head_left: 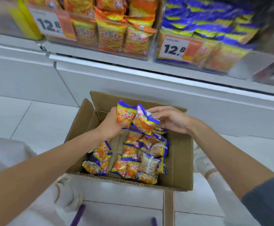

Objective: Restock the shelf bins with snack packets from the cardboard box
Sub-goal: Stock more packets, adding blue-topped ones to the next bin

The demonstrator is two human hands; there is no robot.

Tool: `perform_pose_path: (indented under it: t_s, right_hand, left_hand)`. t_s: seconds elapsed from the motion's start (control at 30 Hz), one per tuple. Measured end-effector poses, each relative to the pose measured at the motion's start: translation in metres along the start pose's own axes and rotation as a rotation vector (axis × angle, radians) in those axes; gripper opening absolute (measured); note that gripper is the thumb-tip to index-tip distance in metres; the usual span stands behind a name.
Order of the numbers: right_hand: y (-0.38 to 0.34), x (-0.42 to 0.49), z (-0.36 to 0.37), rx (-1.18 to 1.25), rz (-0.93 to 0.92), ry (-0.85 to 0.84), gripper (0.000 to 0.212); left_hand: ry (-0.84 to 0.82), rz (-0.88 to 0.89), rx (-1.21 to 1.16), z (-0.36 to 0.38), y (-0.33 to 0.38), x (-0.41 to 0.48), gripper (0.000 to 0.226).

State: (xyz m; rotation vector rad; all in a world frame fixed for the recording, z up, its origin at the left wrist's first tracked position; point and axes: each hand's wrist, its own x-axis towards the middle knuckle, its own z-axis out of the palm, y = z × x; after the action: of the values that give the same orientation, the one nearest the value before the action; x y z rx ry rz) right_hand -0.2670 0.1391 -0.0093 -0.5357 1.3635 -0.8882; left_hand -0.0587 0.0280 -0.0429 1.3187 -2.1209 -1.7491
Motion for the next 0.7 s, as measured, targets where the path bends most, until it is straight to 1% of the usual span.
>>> perform_pose_path:
  t_s: [0.1,0.17,0.23,0.27,0.33,0.37,0.43,0.5,0.53,0.6,0.63,0.67,0.7]
  right_hand:
    - [-0.027,-0.036,-0.006,0.000,-0.024,0.023,0.035]
    - [-0.043,-0.057,-0.011,0.015,-0.028,0.024,0.040]
    - [-0.056,-0.073,-0.011,0.060,-0.018,0.028,0.035]
    - [-0.062,-0.080,-0.010,0.079,-0.013,0.031,0.033]
    - [-0.070,-0.090,-0.009,0.071,-0.029,0.045,0.039]
    - [-0.073,-0.093,-0.010,0.058,-0.052,0.066,0.040]
    - [-0.075,-0.098,-0.009,0.048,-0.111,0.124,0.032]
    - [-0.074,-0.101,-0.005,0.006,-0.151,0.235,0.024]
    - [-0.073,-0.102,-0.002,0.002,-0.163,0.291,0.026]
    - [-0.072,-0.105,0.002,0.082,-0.198,0.343,0.045]
    - [-0.072,-0.108,0.002,0.109,-0.223,0.319,0.056]
    - [-0.072,-0.113,0.003,0.091,-0.246,0.273,0.060]
    - [-0.072,-0.117,0.004,0.002,-0.260,0.236,0.057]
  left_hand:
    - [-0.046,-0.035,-0.200,0.007,0.033,-0.012,0.044]
    - [-0.057,-0.003,-0.233,0.006,0.051,-0.020,0.049]
    - [-0.060,0.028,-0.258,0.007,0.067,-0.027,0.053]
    - [-0.083,0.035,-0.278,0.009,0.076,-0.030,0.054]
    - [-0.171,0.039,-0.328,0.016,0.092,-0.037,0.051]
    - [-0.217,0.039,-0.379,0.019,0.099,-0.040,0.051]
    - [-0.296,0.034,-0.508,0.024,0.109,-0.045,0.058]
    - [-0.347,0.033,-0.577,0.028,0.115,-0.050,0.059]
    - [-0.356,0.029,-0.599,0.031,0.117,-0.052,0.054]
    - [-0.325,0.010,-0.676,0.035,0.122,-0.055,0.039]
    - [-0.291,-0.009,-0.733,0.035,0.125,-0.056,0.036]
    - [-0.265,-0.021,-0.792,0.034,0.128,-0.056,0.038]
    - [-0.254,-0.017,-0.839,0.032,0.130,-0.054,0.043]
